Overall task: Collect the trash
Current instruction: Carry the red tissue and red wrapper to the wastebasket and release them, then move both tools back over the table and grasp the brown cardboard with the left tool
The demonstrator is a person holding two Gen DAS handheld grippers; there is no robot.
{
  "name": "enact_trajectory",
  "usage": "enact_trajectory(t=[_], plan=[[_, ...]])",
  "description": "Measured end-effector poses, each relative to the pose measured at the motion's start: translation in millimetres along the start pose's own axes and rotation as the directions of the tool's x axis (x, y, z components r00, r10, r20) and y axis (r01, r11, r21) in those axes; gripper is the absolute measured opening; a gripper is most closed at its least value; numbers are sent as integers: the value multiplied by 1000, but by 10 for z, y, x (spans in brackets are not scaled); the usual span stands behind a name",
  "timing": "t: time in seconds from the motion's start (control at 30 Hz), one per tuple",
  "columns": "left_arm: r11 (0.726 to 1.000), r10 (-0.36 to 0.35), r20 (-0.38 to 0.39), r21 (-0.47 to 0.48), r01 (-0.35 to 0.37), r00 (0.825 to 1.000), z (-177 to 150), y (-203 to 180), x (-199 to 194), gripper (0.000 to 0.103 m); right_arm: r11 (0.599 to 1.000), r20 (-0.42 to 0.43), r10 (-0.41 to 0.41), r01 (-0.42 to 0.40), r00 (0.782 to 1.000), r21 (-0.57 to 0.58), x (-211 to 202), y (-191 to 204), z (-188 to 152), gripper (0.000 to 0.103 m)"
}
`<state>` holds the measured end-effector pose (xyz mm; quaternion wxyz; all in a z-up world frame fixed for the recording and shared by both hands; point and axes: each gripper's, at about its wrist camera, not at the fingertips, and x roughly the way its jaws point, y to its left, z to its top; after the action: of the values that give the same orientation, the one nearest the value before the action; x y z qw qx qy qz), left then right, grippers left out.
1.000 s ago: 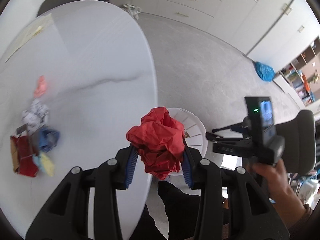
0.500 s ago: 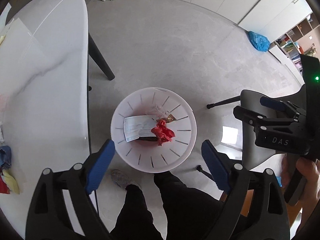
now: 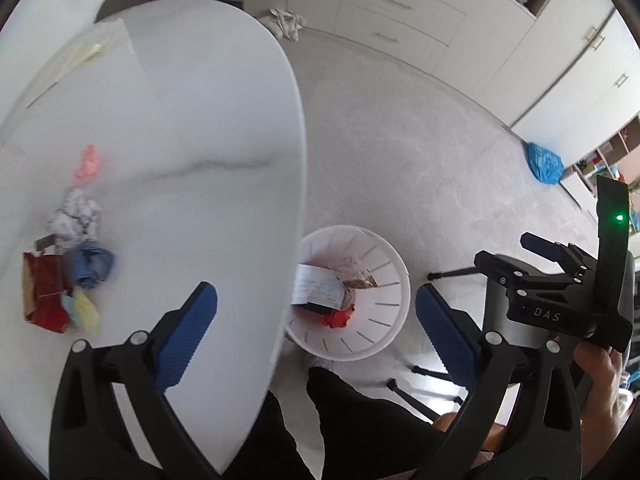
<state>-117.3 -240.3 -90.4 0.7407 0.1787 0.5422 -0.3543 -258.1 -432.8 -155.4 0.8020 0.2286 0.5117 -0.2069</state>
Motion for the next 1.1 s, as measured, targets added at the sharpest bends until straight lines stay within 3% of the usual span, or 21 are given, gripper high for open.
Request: enact_trajectory(t=[0.2, 0.3, 0.47, 0.6, 0.77, 0.9, 1.1], plan=[[985, 147, 102, -111, -135, 984, -158, 723, -575, 95, 985, 73, 98, -87, 993, -146, -333, 739, 319, 101], [966, 215, 121, -173, -193, 969, -283, 1122, -742, 95, 968, 75, 155, -136, 985, -210, -367, 1129, 414, 101], [933, 267, 110, -277, -229, 957, -506, 1672, -819, 95, 935, 43, 221, -199, 974, -292, -303, 1793, 462, 101], [913, 279, 110, -339, -228, 954, -640, 2031, -825, 95, 914, 13, 262, -244, 965, -325, -260, 2172, 428, 101], [908, 271, 110, -359, -216, 956, -687, 2358, -714, 95, 897, -21, 276, -265, 961, -353, -218, 2475, 368, 101], [915, 192, 118, -381, -134, 974, -626, 2660, -519, 94, 895, -33, 262, -256, 964, -365, -189, 2553, 349, 101], [915, 99, 86, -400, -57, 991, -480, 2995, -59, 74, 907, -49, 234, -237, 971, -349, -111, 2629, 327, 101]])
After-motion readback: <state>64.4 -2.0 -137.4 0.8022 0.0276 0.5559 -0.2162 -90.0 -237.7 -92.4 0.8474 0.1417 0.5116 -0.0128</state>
